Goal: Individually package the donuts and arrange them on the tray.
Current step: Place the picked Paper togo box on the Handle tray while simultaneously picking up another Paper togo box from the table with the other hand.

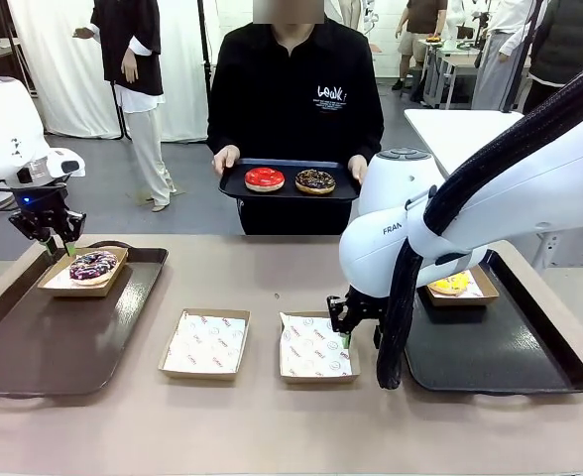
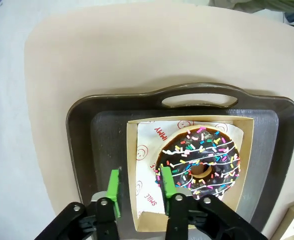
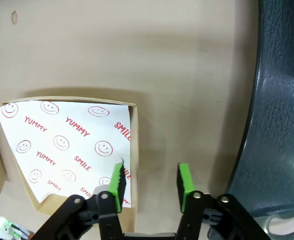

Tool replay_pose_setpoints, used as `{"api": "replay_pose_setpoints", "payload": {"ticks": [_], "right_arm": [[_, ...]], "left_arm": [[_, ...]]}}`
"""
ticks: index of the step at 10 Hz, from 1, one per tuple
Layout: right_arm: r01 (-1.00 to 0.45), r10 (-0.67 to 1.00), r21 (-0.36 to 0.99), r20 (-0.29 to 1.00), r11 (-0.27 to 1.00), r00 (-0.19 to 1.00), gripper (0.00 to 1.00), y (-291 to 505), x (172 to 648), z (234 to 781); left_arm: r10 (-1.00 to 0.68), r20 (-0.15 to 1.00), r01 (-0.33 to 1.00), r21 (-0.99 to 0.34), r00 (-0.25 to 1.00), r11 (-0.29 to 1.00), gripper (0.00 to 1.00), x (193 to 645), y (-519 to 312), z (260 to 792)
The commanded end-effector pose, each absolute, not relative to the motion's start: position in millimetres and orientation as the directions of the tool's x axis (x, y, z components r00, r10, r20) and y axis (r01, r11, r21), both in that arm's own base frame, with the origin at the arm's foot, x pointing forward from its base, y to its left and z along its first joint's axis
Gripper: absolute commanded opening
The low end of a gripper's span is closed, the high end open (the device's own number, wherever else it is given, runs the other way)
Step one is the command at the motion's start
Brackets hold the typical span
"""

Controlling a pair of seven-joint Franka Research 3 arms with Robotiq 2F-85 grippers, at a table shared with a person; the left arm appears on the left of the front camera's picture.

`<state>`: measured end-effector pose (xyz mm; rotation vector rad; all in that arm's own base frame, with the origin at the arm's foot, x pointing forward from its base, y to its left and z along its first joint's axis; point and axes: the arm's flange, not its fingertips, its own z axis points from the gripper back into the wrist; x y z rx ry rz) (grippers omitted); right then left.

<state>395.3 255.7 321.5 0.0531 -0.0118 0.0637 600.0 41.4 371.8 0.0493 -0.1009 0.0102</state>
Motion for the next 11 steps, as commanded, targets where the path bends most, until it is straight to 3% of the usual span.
{"api": "replay_pose_setpoints", "payload": {"ticks": [1, 2, 3, 9, 11], "right_arm": [[-0.065, 0.065, 0.088, 0.006, 0.994, 0.998, 0.16, 254.3, 393.4, 315.3], [-0.061, 0.061, 0.086, 0.003, 0.994, 0.998, 0.05, 254.5, 393.6, 314.9], [-0.052, 0.053, 0.083, 0.001, 0.995, 0.999, 0.0, 254.2, 393.6, 314.8], [0.034, -0.032, 0.073, -0.024, 0.997, 0.999, 0.0, 252.8, 396.3, 315.5], [0.011, -0.008, 0.08, -0.044, 0.997, 0.999, 0.0, 253.7, 396.1, 340.9]], "left_arm": [[-0.013, 0.108, 0.006, 0.058, 0.994, 0.998, 1.0, 601.7, 41.2, 374.4], [-0.013, 0.109, 0.007, 0.056, 0.994, 0.998, 0.89, 601.0, 41.2, 374.8], [-0.014, 0.111, 0.008, 0.053, 0.994, 0.999, 0.97, 600.3, 41.4, 375.4], [-0.012, 0.116, 0.009, 0.031, 0.993, 0.999, 1.0, 595.6, 42.2, 379.5], [-0.028, 0.112, 0.033, -0.05, 0.993, 0.998, 1.0, 581.9, 45.3, 391.6]]}}
